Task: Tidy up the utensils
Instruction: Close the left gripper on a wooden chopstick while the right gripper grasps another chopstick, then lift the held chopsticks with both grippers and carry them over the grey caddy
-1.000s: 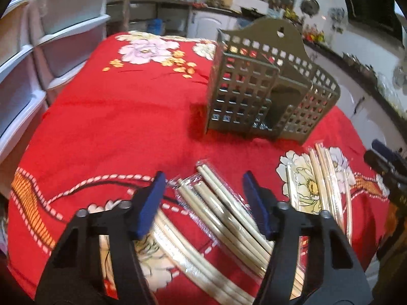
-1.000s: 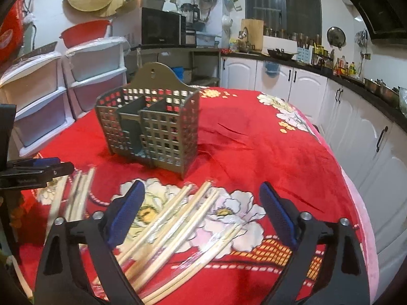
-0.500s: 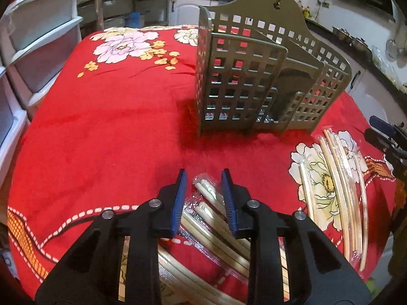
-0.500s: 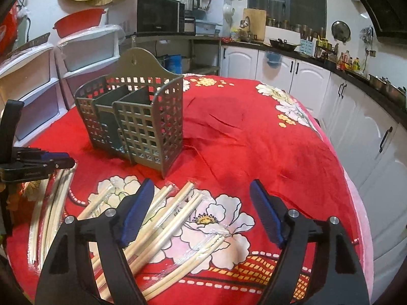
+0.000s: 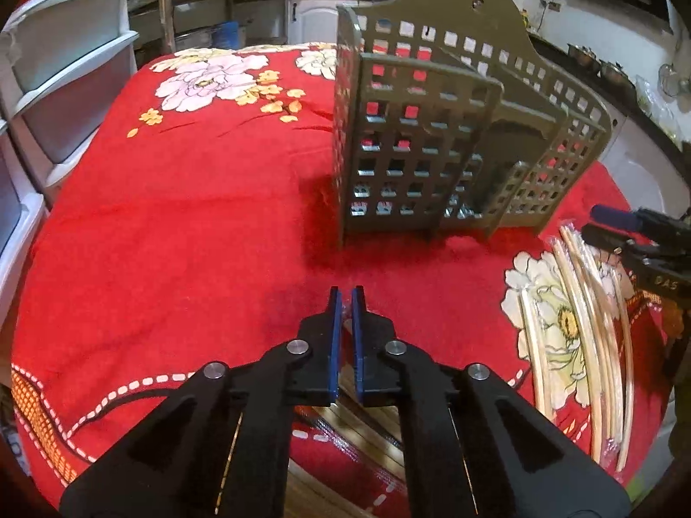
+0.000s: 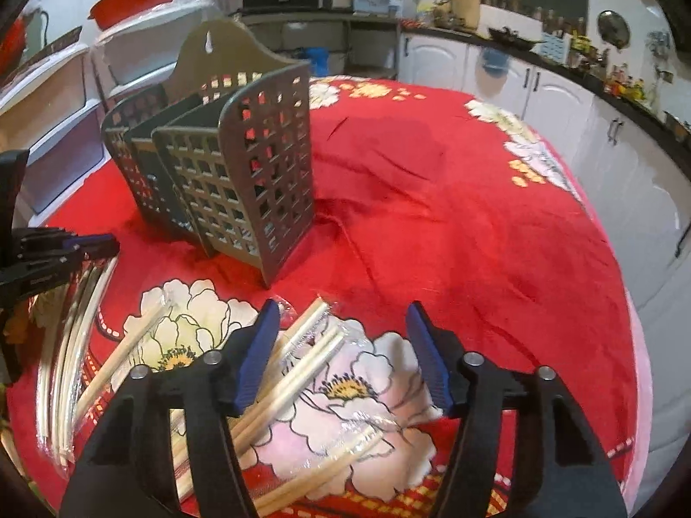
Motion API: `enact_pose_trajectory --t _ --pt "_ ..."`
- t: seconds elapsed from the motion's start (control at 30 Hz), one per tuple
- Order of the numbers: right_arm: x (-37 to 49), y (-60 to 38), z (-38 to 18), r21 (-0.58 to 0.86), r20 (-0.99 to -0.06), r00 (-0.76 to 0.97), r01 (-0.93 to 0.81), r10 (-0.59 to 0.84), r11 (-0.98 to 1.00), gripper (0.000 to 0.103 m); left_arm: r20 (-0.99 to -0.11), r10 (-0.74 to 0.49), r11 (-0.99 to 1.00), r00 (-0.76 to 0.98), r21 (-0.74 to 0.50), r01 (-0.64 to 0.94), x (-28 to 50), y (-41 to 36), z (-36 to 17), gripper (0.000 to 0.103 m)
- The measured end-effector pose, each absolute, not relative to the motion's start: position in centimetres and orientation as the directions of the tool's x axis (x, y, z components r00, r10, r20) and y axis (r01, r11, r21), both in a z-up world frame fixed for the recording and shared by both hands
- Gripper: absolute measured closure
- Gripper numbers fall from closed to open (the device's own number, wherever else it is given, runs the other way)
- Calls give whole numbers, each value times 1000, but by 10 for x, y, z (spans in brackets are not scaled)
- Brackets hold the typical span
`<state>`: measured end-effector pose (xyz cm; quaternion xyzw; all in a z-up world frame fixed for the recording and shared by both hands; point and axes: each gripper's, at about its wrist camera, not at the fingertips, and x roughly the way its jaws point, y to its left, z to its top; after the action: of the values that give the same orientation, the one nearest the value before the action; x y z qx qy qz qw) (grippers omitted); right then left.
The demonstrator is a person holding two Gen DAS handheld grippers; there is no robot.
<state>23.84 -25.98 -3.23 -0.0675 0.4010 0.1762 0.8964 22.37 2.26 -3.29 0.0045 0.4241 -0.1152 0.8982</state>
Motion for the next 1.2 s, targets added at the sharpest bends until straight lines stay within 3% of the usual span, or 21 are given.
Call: enact_pose_trajectory --t 0.37,0.47,0.87,1.2 --pt "265 -252 -46 28 -773 566 -421 286 906 82 -725 -221 971 653 -103 214 221 18 -13 103" --pt "266 -250 -47 29 -772 562 -437 298 899 101 -716 -220 972 662 -104 211 220 16 -8 103" --pt "239 -267 -8 109 -688 617 -432 381 895 102 -652 -233 971 721 -109 215 206 11 29 103" --pt "195 -265 56 122 -557 695 -472 454 873 102 -581 -235 971 779 -99 218 190 7 70 103"
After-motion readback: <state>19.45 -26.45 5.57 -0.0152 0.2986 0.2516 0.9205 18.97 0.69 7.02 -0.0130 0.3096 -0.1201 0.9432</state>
